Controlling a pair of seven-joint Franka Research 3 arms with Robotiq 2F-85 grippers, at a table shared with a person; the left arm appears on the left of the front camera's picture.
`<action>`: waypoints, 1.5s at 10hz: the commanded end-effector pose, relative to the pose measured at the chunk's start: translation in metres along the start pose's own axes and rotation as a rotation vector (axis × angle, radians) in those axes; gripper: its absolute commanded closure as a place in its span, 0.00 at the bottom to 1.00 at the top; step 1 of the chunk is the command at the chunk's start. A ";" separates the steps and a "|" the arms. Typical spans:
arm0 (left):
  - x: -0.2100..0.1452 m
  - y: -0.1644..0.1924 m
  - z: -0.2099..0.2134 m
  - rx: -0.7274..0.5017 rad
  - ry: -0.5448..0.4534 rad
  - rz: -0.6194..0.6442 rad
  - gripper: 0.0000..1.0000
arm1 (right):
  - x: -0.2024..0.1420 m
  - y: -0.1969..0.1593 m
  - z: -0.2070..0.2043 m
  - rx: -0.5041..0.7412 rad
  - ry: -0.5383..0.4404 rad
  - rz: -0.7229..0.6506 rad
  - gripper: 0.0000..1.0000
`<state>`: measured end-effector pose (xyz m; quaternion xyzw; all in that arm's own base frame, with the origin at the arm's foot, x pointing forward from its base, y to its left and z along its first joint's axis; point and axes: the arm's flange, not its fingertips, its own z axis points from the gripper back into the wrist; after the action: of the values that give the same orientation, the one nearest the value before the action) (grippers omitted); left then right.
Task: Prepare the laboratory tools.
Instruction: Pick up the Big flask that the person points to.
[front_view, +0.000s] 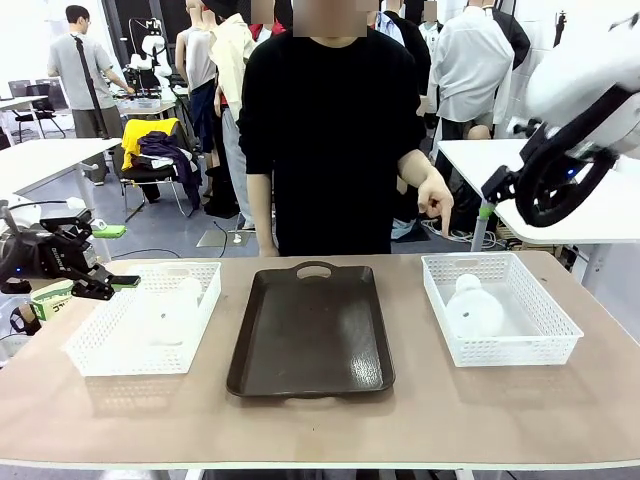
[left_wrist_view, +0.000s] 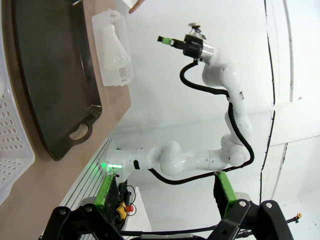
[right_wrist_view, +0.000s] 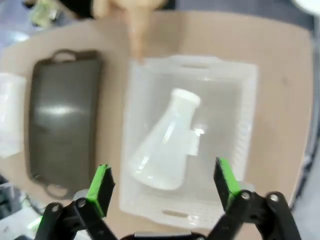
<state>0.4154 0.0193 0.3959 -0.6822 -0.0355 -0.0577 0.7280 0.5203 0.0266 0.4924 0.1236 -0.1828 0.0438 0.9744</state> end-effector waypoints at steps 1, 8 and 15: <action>0.001 -0.002 0.002 0.019 0.002 0.005 0.00 | 0.023 0.008 -0.024 -0.104 0.138 -0.068 0.00; 0.001 -0.002 0.002 0.019 0.002 0.005 0.00 | 0.012 -0.001 -0.075 -0.152 0.214 -0.076 0.00; 0.001 -0.002 0.002 0.019 0.002 0.005 0.00 | 0.016 0.041 -0.118 -0.353 0.234 -0.307 0.00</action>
<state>0.4155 0.0194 0.3959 -0.6818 -0.0353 -0.0579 0.7284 0.5576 0.0927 0.4070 -0.0014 -0.0668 -0.0931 0.9934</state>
